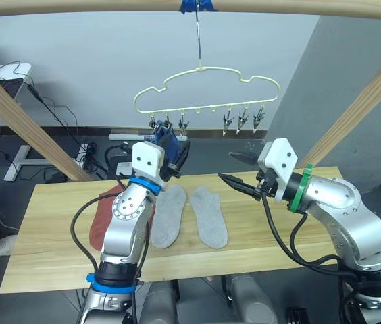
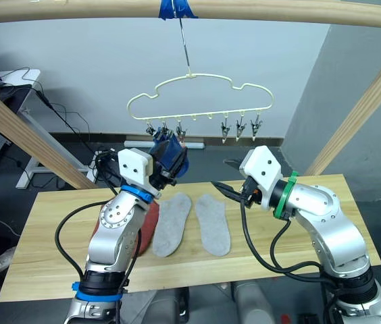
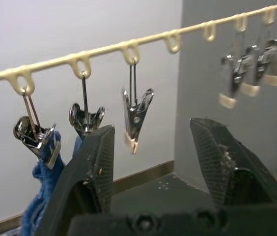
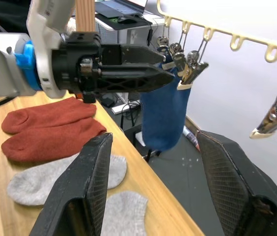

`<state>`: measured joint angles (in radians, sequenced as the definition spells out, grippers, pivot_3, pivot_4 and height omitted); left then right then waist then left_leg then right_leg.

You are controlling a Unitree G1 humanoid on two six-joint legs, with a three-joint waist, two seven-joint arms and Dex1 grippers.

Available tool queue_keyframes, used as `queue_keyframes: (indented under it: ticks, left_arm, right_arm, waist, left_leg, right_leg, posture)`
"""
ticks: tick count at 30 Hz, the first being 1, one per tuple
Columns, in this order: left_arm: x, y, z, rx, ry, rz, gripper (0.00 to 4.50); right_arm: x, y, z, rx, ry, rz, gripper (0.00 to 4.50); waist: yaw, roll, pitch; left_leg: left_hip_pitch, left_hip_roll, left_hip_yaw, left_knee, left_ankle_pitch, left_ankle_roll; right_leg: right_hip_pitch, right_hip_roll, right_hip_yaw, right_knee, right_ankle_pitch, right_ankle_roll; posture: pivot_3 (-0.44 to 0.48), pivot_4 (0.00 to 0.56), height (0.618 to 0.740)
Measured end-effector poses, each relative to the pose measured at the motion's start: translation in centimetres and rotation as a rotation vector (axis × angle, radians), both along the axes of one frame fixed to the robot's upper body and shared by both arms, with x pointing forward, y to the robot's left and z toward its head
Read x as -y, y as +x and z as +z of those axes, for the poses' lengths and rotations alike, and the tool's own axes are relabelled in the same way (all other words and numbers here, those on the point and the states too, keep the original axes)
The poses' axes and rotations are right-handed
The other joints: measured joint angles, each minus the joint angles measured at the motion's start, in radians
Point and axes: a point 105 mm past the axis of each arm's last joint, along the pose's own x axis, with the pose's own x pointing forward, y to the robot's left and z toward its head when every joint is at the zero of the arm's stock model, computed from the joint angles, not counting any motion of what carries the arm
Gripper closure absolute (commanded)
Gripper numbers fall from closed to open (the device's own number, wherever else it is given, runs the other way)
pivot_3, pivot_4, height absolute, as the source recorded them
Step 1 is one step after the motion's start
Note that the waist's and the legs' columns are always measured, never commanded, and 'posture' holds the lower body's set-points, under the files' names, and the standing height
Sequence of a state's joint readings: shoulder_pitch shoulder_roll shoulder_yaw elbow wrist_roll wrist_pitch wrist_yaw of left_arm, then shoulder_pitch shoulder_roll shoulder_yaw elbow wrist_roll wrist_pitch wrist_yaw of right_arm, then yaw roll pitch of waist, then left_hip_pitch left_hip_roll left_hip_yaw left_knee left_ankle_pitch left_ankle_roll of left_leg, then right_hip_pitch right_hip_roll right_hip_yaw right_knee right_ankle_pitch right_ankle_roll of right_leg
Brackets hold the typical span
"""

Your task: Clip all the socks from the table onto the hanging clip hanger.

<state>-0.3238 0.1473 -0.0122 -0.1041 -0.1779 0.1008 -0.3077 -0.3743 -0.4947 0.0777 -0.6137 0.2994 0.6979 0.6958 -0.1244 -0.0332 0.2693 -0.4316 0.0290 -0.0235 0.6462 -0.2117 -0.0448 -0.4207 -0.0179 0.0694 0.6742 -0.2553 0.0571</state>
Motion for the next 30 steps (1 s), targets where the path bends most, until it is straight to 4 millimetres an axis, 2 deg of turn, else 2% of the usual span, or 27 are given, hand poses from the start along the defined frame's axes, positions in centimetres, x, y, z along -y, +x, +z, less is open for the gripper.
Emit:
queue_keyframes:
  ticks: [12,19,30]
  left_arm:
    - [1.0,2.4,-0.7,-0.012,0.001,0.028,1.83]
    - [1.3,3.2,0.4,0.033,-0.02,0.052,1.83]
    - [0.7,3.6,1.8,0.076,-0.04,0.115,1.83]
  right_arm:
    - [0.7,0.0,0.5,-0.011,0.006,-0.02,1.67]
    - [0.7,-0.1,0.6,-0.019,0.014,-0.008,1.67]
    - [0.8,-0.3,0.9,-0.028,0.032,0.008,1.67]
  waist:
    - [-0.02,0.0,0.0]
    - [-0.021,0.0,0.0]
    - [-0.021,0.0,0.0]
  left_leg:
    - [0.0,0.0,0.0,0.0,0.0,0.0]
    - [0.0,0.0,0.0,-0.001,0.0,0.0]
    - [0.0,0.0,0.0,-0.001,0.0,0.0]
  right_leg:
    - [0.0,0.0,0.0,0.0,-0.003,0.004]
    - [0.0,0.0,0.0,-0.001,-0.003,0.005]
    - [0.0,0.0,0.0,-0.001,-0.003,0.005]
  posture:
    - [-0.271,0.265,0.74]
    - [-0.271,0.268,0.74]
    - [-0.265,0.269,0.74]
